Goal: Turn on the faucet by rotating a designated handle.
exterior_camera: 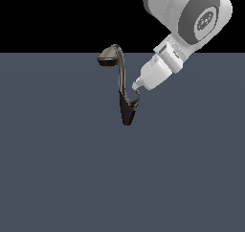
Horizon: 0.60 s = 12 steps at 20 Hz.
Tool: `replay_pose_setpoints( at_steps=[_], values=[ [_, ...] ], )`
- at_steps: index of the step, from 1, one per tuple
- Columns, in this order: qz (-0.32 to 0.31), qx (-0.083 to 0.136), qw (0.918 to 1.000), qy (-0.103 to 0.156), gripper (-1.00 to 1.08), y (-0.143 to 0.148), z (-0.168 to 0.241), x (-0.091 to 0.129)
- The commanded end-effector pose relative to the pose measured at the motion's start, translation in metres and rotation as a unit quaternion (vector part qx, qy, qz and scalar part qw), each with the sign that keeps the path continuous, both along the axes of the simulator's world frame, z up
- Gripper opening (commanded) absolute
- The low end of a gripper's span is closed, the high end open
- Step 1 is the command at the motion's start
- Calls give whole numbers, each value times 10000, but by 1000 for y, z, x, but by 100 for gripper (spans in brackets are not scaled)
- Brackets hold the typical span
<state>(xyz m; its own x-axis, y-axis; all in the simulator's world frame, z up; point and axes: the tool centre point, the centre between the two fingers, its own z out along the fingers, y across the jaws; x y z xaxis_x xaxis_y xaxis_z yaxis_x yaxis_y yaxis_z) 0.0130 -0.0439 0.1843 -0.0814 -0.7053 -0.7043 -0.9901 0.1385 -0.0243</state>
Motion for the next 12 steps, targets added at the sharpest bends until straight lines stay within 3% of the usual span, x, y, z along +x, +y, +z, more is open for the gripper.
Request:
replay_pose_setpoints(
  at_steps=[1,4,6,12],
  values=[
    [-2,26,9999,97,-100,-3,-9,-17],
    [9,32,9999,100,-100,-4,-11,-28],
    [29,15,10000,7,-100,-1,-3,-18],
    [18,27,10000,67,-100,-24,-31,-38]
  ],
)
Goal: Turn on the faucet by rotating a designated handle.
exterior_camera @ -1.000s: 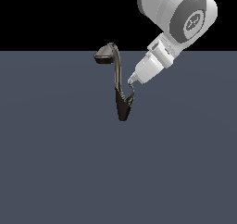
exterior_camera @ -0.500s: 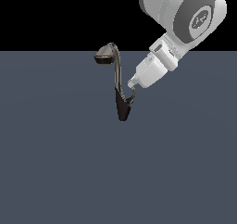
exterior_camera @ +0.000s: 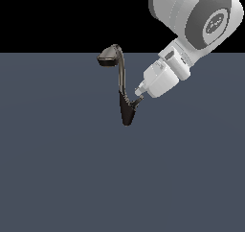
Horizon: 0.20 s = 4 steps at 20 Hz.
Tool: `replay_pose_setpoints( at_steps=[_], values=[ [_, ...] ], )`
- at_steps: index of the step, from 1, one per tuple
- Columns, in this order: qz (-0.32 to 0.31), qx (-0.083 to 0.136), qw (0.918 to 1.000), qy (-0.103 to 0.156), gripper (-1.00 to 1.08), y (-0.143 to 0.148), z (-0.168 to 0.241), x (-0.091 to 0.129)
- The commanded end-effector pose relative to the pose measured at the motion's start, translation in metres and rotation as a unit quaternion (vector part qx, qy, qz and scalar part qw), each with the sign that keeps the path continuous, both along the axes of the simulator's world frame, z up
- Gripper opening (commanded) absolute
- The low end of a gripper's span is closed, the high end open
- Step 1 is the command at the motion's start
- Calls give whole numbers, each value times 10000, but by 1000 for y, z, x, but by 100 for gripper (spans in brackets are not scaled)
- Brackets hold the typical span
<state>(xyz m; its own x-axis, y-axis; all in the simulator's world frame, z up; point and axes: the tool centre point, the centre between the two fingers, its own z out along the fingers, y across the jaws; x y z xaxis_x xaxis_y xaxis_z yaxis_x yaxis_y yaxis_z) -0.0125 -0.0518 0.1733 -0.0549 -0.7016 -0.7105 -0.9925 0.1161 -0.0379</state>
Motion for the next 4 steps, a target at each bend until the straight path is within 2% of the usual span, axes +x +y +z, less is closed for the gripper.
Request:
replay_pose_setpoints(
  at_steps=[1,4],
  values=[
    [-98,-9,9998,151,-100,-20,-25,-16],
    [-101,-6,9998,171,-100,-28,-35,-23]
  ],
)
